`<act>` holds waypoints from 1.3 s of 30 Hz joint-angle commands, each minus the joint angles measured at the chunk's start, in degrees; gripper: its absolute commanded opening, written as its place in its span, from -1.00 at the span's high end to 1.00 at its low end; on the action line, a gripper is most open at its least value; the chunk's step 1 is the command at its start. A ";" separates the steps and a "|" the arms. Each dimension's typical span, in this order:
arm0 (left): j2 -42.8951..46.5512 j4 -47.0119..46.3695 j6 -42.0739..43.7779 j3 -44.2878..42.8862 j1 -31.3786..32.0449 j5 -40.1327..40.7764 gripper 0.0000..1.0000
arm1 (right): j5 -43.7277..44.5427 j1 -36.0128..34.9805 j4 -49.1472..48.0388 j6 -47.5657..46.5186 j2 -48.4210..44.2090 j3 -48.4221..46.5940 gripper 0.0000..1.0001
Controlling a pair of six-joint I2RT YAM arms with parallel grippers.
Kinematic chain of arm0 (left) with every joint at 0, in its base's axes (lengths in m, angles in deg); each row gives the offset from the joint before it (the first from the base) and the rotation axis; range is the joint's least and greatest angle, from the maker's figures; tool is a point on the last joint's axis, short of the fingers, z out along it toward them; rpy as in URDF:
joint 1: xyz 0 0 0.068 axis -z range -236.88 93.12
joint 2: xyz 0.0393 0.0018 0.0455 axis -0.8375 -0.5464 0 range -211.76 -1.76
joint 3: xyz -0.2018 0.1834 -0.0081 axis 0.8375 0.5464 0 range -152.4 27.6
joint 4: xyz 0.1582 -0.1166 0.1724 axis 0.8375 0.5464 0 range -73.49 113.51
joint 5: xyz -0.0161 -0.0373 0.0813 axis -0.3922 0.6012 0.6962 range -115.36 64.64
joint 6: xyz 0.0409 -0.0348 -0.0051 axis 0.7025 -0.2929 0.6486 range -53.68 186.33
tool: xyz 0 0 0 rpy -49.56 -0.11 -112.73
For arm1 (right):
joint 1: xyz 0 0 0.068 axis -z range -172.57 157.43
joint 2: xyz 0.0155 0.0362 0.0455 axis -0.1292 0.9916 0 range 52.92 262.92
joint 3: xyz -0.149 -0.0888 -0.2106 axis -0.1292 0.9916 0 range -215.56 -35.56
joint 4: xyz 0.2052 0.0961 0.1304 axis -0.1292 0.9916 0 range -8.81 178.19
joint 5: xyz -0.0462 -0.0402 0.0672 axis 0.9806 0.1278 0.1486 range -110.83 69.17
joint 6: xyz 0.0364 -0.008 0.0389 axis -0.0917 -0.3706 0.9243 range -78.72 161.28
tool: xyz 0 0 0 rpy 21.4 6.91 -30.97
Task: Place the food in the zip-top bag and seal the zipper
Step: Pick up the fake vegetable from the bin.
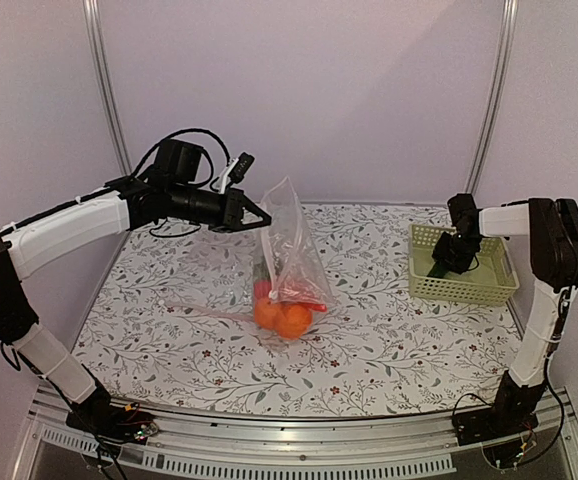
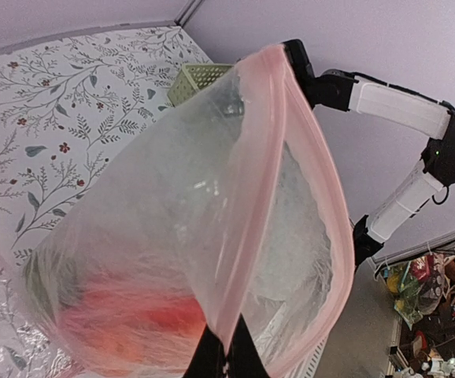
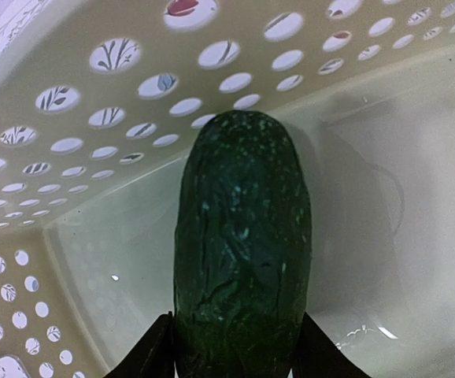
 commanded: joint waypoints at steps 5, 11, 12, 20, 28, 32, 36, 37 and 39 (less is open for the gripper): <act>1.23 -0.70 0.01 0.59 -0.89 -0.68 1.00 | 1.20 -0.39 -0.20 -0.81 -3.15 0.20 0.07; 1.55 -0.72 0.15 0.50 -0.89 -0.85 1.00 | 2.49 -0.53 0.25 -3.23 -9.73 1.14 0.10; 1.65 -0.71 0.10 0.50 -0.84 -0.93 1.00 | 2.96 -0.45 0.48 -3.78 -11.23 1.28 0.10; 2.43 -1.33 -0.04 0.44 -0.65 -2.35 1.00 | 3.41 -0.53 3.46 -8.89 -24.51 1.69 0.12; 3.11 -3.04 -3.53 -0.78 0.69 -4.87 1.00 | -1.52 -6.22 8.66 -13.11 -36.82 0.59 0.14; 2.67 -3.27 -5.84 -2.93 2.12 -5.73 1.00 | -2.09 -13.59 10.50 -13.43 -42.63 -1.61 0.15; 2.16 -2.70 -7.41 -5.10 3.81 -6.22 1.00 | -3.12 -21.33 9.43 -12.18 -46.30 -3.59 0.15; 1.93 -2.42 -7.72 -5.69 4.36 -6.12 1.00 | -2.82 -23.30 8.50 -11.81 -46.59 -3.92 0.15; 1.49 -1.79 -8.05 -6.74 5.66 -5.12 1.00 | -1.47 -27.74 7.34 -11.60 -46.72 -4.97 0.16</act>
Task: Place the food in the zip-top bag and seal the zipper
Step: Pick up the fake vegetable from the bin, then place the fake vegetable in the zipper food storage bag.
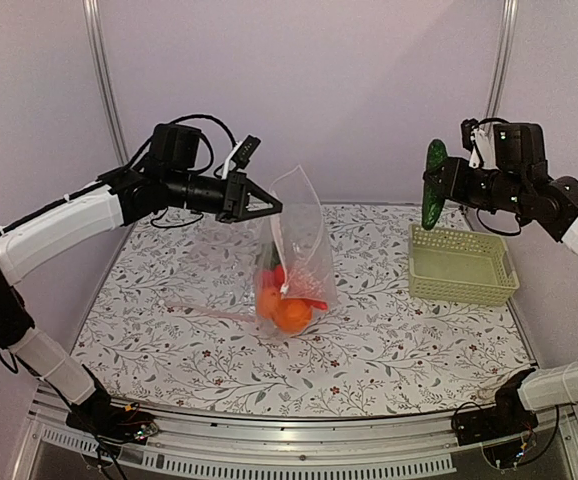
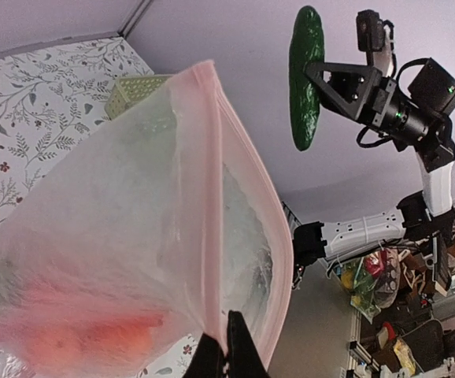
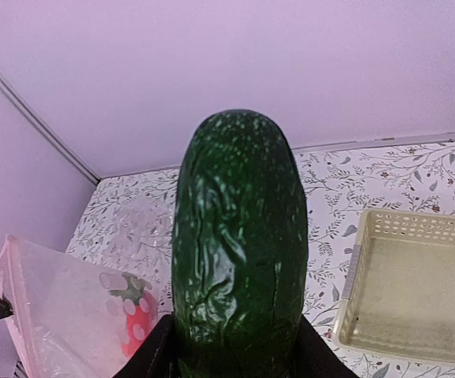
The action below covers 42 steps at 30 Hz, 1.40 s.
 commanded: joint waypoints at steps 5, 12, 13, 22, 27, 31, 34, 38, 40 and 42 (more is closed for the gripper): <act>-1.90 2.44 -2.15 -6.22 5.07 2.43 1.00 | 4.71 -16.92 -5.65 -0.54 0.56 -5.78 0.17; -4.40 3.75 -3.23 -8.79 7.10 4.81 1.00 | 12.71 -30.16 -13.46 -4.94 4.20 -8.43 0.18; -4.74 3.89 -3.25 -9.12 7.31 5.09 1.00 | 13.99 -31.33 -14.14 -5.85 5.07 -8.58 0.18; -7.11 4.62 -3.93 -10.48 8.83 6.14 1.00 | 19.26 -36.65 -17.17 -9.76 11.43 -10.31 0.18; -7.43 4.56 -4.15 -11.13 9.28 6.40 1.00 | 25.54 -38.08 -17.00 -12.30 16.07 -10.63 0.21; -7.15 4.65 -4.01 -11.25 9.31 6.94 1.00 | 29.68 -38.67 -15.68 -12.74 18.71 -9.11 0.22; -6.84 4.79 -3.67 -11.21 9.31 7.24 1.00 | 31.03 -39.12 -14.56 -12.42 18.70 -7.07 0.21; -6.70 5.12 -3.15 -11.33 9.27 7.38 1.00 | 32.73 -39.22 -10.37 -12.35 18.18 -5.60 0.22; -6.61 5.46 -2.75 -11.40 9.22 7.77 1.00 | 33.01 -39.22 -8.04 -12.38 18.01 -5.11 0.22; -6.43 5.77 -2.17 -11.43 9.17 8.17 1.00 | 32.16 -39.20 -5.84 -12.51 17.67 -4.94 0.21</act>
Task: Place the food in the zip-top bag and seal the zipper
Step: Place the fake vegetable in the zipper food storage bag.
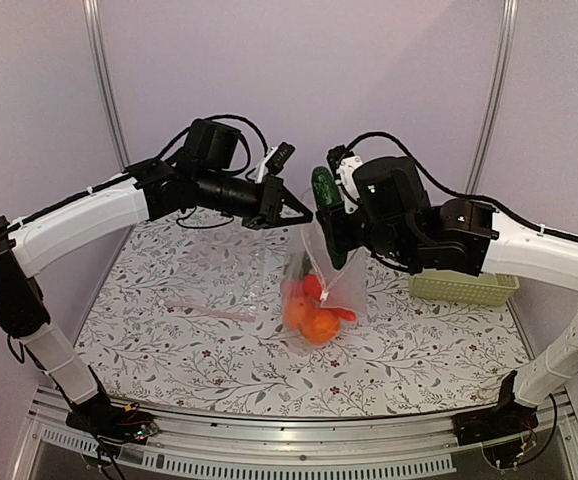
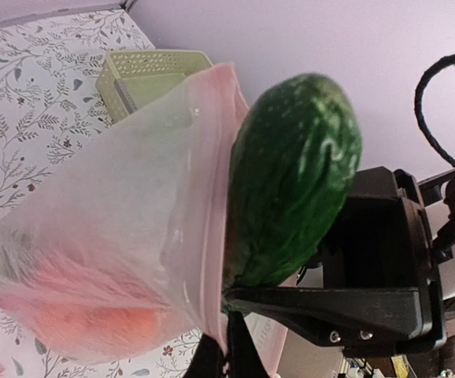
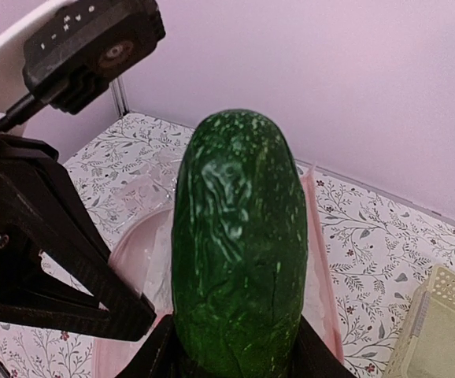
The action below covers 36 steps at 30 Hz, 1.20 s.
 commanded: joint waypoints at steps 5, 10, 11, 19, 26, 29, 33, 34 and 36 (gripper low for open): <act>0.61 -0.09 2.04 -1.35 0.41 0.89 1.00 | 0.36 -0.50 11.11 0.58 -1.46 1.01 0.21; 0.52 -0.13 2.28 -1.19 0.23 0.98 1.00 | -2.86 -0.47 16.22 1.76 -0.85 -1.27 0.20; 0.52 -0.14 2.33 -1.21 0.23 0.91 1.00 | -3.20 -0.48 17.36 2.06 -0.27 -1.95 0.18; 0.46 0.04 2.87 -0.92 0.15 0.33 1.00 | -3.69 -0.51 19.82 5.28 1.67 -3.40 -0.04; 0.26 0.23 3.58 -0.60 0.14 -0.69 1.00 | -4.72 -0.49 19.35 5.90 -0.43 -5.06 -0.46; 0.39 0.43 4.34 -0.44 0.15 -0.90 1.00 | -6.62 -0.47 19.10 6.33 -2.63 -6.05 -0.47; 0.66 0.60 5.40 0.04 0.14 -1.76 1.00 | -8.52 -0.14 18.68 6.94 -6.48 -7.12 -0.46; 0.74 0.64 5.64 0.16 0.14 -2.01 1.00 | -9.51 0.41 18.78 7.09 -7.47 -7.31 -0.45; 0.85 0.73 6.08 0.36 0.14 -2.54 1.00 | -12.53 2.16 19.22 7.73 -8.42 -7.43 -0.41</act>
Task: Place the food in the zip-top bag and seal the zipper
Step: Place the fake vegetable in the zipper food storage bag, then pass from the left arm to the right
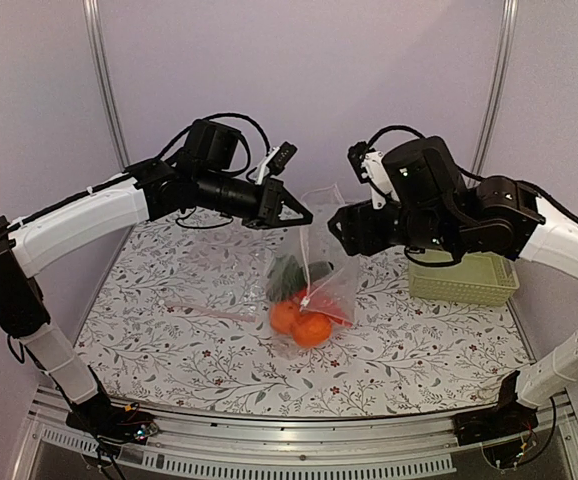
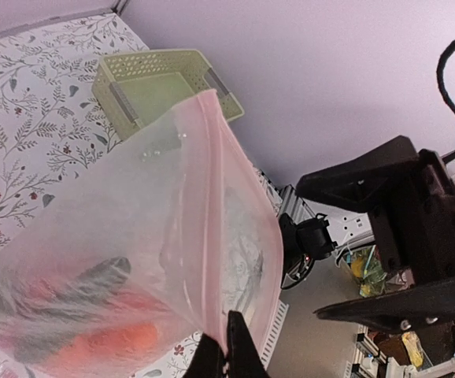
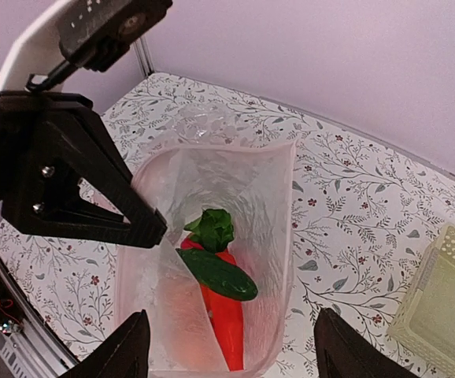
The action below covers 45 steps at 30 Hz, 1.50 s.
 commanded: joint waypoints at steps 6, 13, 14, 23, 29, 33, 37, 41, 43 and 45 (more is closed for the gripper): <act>1.29 0.60 2.89 0.34 0.20 -2.75 1.00 | -14.45 8.51 3.07 4.85 -2.76 -3.04 -0.26; 1.49 0.93 3.17 0.34 0.16 -3.11 1.00 | -18.51 10.09 4.35 5.31 1.39 -5.84 -0.13; 1.47 0.95 3.11 0.36 0.16 -3.03 1.00 | -18.70 10.05 4.40 5.28 1.90 -6.15 -0.11; 1.31 0.98 3.41 -0.02 0.25 -3.61 1.00 | -15.42 10.07 5.60 4.67 4.24 -6.86 0.27; 0.67 1.32 3.77 -0.81 0.41 -4.24 1.00 | -15.50 10.09 5.93 4.57 4.48 -7.07 0.64; -0.06 1.54 4.37 -1.59 0.51 -4.38 1.00 | -16.22 10.11 5.28 5.58 3.85 -7.64 0.99; 0.42 2.93 6.86 -1.23 0.85 -0.36 0.50 | -15.88 10.05 1.11 9.42 1.93 -6.05 1.00; 4.78 1.75 9.91 3.18 1.57 9.48 -0.28 | -14.61 10.11 -8.18 15.00 -1.31 -0.96 1.00; 8.11 -1.03 10.44 7.62 2.19 13.66 -0.50 | -13.54 10.06 -11.74 17.39 -2.18 0.76 1.00; 11.48 -4.27 10.51 12.40 2.78 15.71 -0.66 | -12.43 10.06 -14.06 19.03 -2.28 1.57 1.00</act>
